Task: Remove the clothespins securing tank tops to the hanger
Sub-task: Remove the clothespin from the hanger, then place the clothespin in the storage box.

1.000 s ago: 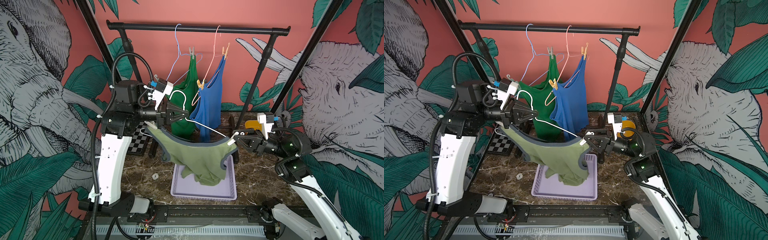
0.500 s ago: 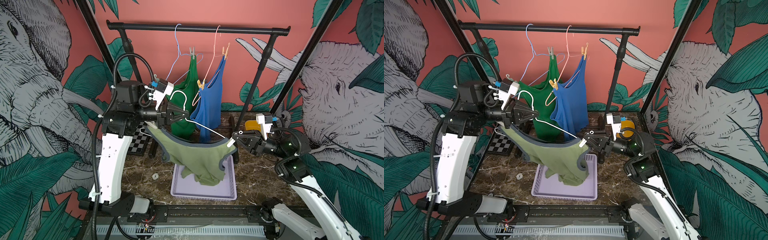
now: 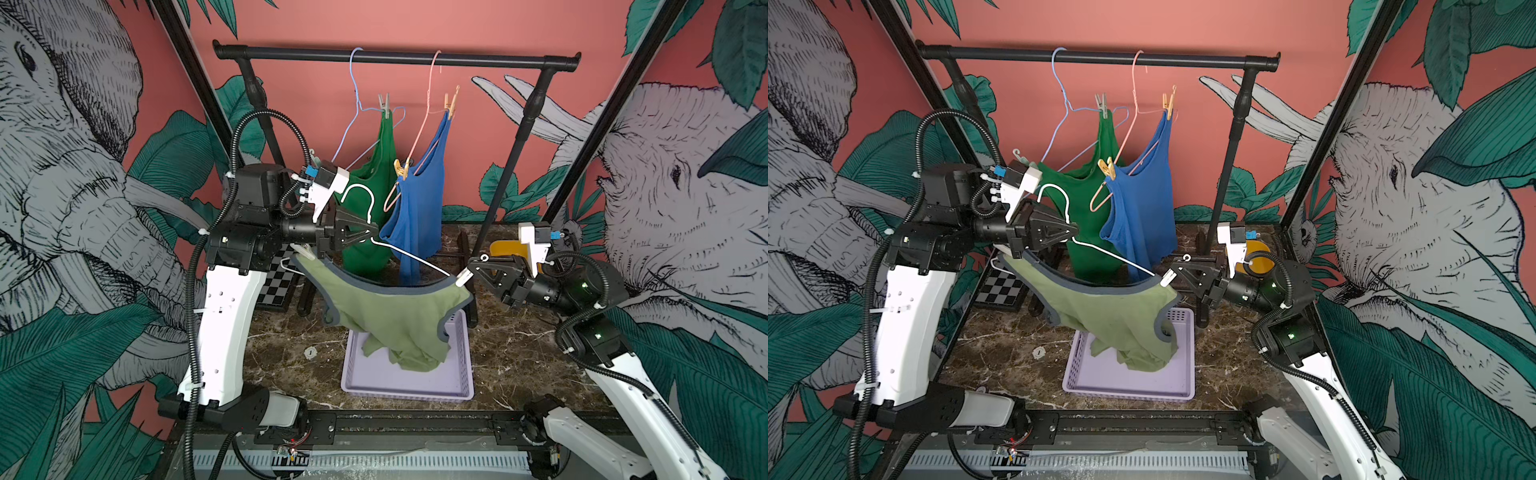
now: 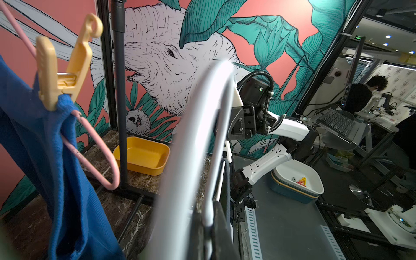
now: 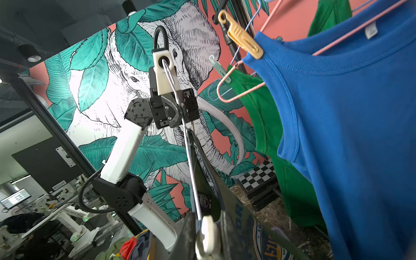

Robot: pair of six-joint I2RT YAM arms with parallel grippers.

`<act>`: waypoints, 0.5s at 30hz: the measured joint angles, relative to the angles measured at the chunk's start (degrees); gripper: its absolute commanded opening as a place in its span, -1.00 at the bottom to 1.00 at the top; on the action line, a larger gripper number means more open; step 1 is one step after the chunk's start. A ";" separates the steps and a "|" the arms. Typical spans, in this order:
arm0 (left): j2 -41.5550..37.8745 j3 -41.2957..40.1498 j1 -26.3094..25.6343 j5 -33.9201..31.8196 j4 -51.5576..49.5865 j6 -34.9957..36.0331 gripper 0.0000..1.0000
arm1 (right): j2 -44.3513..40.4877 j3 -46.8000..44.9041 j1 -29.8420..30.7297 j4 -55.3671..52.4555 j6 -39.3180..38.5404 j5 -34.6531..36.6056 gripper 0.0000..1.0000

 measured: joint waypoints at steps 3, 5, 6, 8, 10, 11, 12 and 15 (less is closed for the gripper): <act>0.00 0.00 0.00 -0.59 -1.14 1.22 -1.00 | 0.87 2.36 0.00 -1.44 -1.64 1.90 -1.00; 0.00 0.00 0.00 -1.05 -1.79 1.90 -1.00 | 1.64 4.42 -0.02 -4.85 -4.02 4.61 -1.00; 0.00 0.00 0.00 -1.25 -2.08 2.14 -1.00 | 1.95 5.22 -0.15 -6.71 -5.29 6.10 -1.00; 0.00 0.00 0.00 -1.73 -2.43 2.64 -1.00 | 2.47 6.62 -0.85 -11.04 -8.00 9.44 -1.00; 0.00 0.00 0.00 -2.12 -2.58 3.02 -1.00 | 3.04 7.13 -2.64 -14.82 -10.12 12.72 -1.00; 0.00 0.00 0.00 -2.40 -2.89 3.34 -1.00 | 3.41 7.13 -3.93 -16.83 -10.97 14.56 -1.00; 0.00 0.04 0.00 -2.78 -3.37 3.80 -1.00 | 3.87 7.08 -5.07 -18.56 -11.58 16.09 -1.00; 0.09 0.09 0.00 -3.65 -4.94 4.96 -1.00 | 5.14 5.16 -8.85 -22.34 -12.72 21.14 -1.00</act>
